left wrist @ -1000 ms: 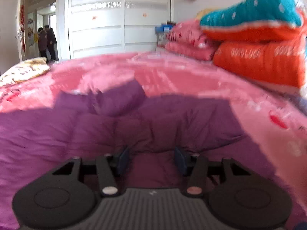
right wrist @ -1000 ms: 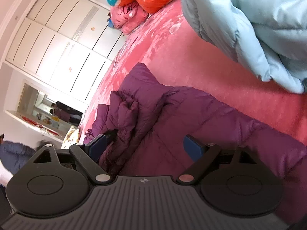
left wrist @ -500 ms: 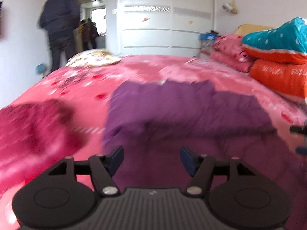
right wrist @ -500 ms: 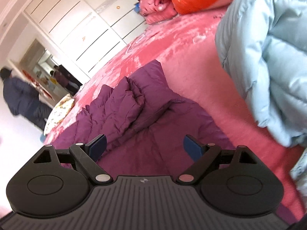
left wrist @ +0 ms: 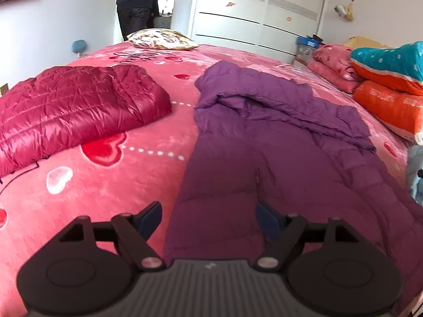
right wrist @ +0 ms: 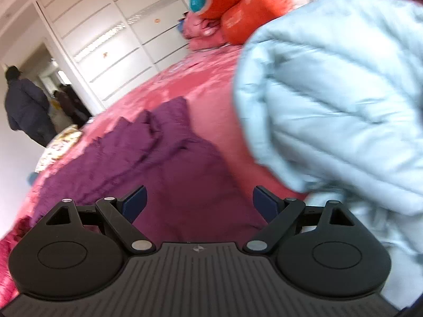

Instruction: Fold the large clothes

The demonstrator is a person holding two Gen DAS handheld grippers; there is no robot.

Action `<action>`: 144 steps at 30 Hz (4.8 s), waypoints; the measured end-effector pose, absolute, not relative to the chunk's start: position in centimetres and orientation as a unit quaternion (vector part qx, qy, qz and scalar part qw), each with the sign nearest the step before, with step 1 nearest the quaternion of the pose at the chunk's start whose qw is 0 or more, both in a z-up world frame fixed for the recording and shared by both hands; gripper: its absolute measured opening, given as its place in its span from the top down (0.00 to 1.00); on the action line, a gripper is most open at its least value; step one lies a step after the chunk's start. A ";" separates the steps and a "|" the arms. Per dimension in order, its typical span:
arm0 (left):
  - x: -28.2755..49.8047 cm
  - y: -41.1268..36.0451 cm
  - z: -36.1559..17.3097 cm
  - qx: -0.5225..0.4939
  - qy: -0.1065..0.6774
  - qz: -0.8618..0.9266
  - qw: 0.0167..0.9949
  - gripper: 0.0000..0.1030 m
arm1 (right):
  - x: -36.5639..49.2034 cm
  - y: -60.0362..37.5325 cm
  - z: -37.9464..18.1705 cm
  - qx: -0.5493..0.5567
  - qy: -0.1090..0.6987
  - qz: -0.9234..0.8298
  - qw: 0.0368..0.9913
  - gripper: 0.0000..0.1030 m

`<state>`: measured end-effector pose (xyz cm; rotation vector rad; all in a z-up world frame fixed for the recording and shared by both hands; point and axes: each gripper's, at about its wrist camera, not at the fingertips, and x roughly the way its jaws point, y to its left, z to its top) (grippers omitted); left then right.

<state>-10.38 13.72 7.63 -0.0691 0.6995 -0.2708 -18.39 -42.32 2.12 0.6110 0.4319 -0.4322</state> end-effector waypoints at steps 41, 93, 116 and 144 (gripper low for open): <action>-11.1 16.4 2.7 -0.138 0.428 -0.227 0.864 0.08 | -22.8 -42.1 -2.0 0.398 0.383 -0.105 0.827 0.00; -13.9 17.8 8.3 -0.332 0.358 -0.374 0.789 0.73 | -26.7 -36.5 5.1 0.334 0.223 0.009 0.916 0.70; -23.5 26.6 17.2 -0.426 0.277 -0.413 0.756 0.73 | -32.7 -34.8 13.8 0.357 0.106 0.108 0.922 0.70; 4.1 17.6 12.3 -0.370 0.285 -0.234 0.852 0.72 | -5.1 -46.6 3.3 0.489 0.078 -0.023 0.868 0.68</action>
